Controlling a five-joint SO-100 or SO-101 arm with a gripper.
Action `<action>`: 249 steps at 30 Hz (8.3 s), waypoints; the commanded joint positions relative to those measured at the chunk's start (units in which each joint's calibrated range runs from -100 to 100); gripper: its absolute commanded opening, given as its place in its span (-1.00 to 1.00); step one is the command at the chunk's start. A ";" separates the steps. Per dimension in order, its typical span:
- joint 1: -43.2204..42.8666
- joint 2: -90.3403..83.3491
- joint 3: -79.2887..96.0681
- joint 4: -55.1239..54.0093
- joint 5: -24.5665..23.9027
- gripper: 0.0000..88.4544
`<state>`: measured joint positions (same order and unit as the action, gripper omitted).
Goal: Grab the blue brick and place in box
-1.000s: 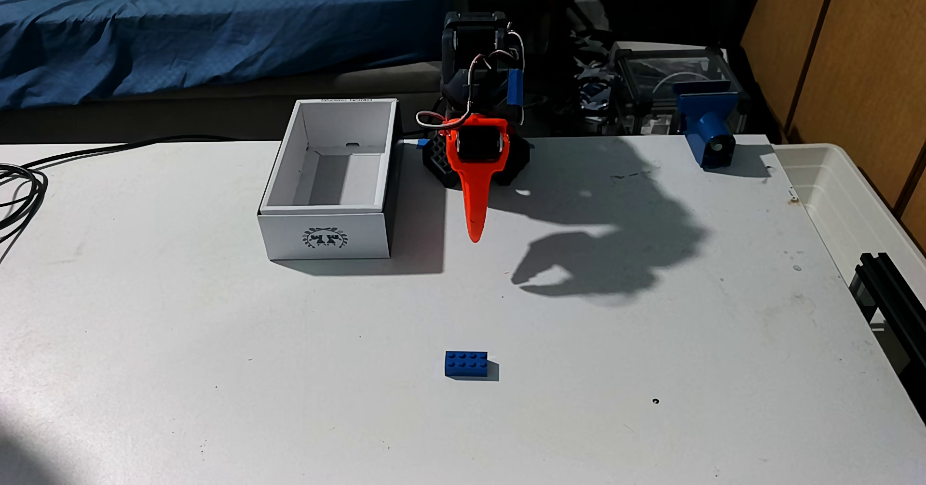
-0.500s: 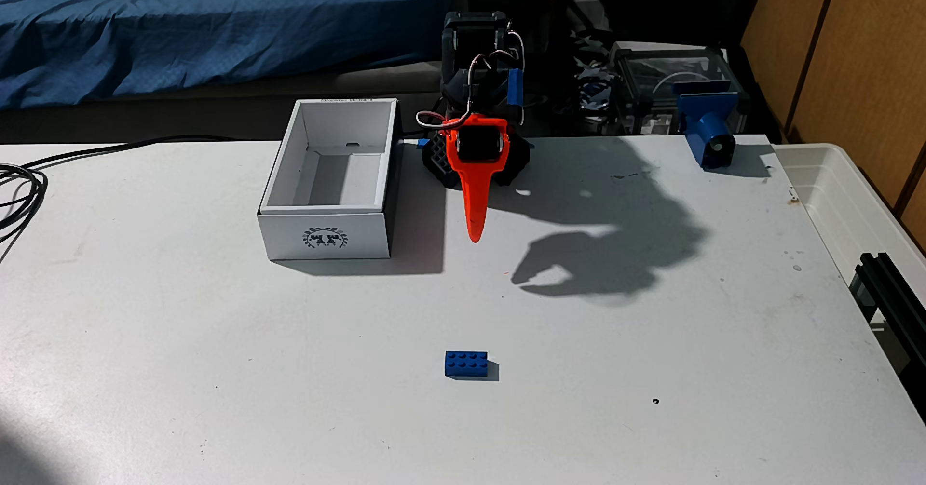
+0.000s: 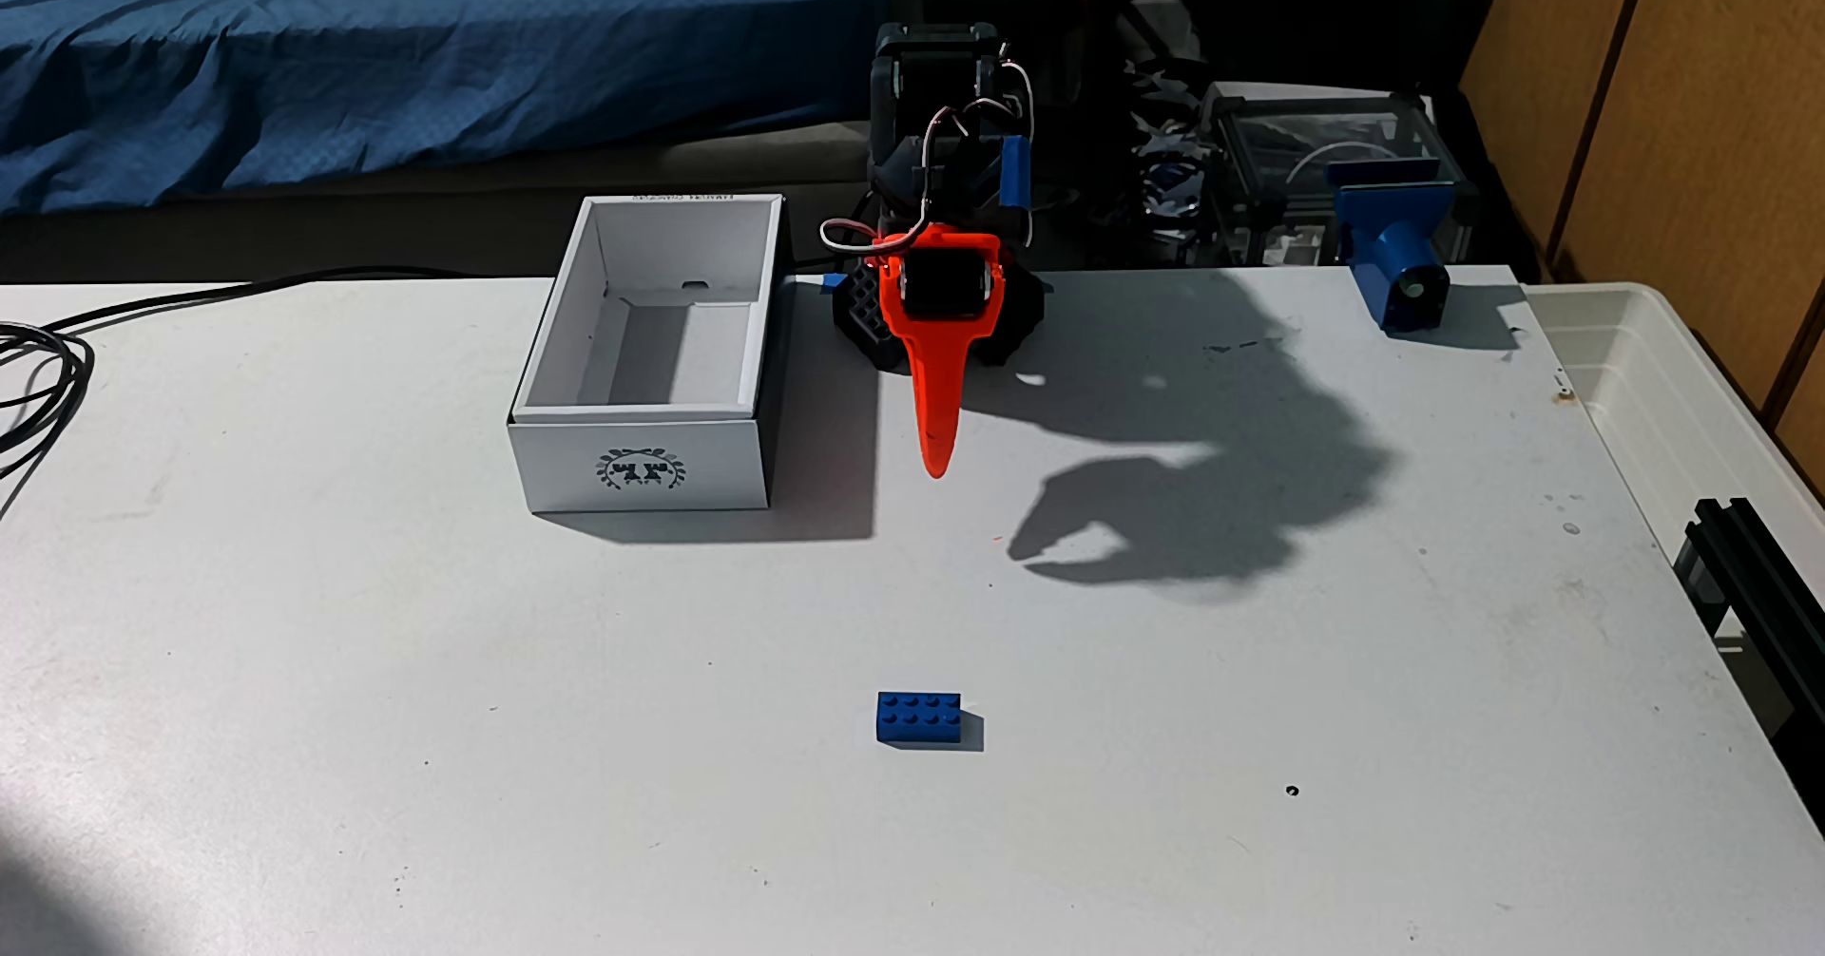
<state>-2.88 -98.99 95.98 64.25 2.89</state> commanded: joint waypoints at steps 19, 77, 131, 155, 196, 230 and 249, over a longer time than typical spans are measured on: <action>0.06 -0.34 -0.24 -0.87 0.13 -0.98; 0.06 -0.34 -0.24 -0.87 0.13 -0.98; 12.09 0.51 -7.51 -3.63 4.66 -0.98; 15.21 45.84 -51.70 -0.36 5.18 -0.98; 3.10 96.32 -73.62 -1.13 -6.24 -0.98; 0.50 117.46 -94.73 2.57 -8.76 -0.98; 0.87 122.12 -99.79 4.90 -8.66 -0.89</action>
<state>-2.29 24.07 -1.30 67.59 -5.58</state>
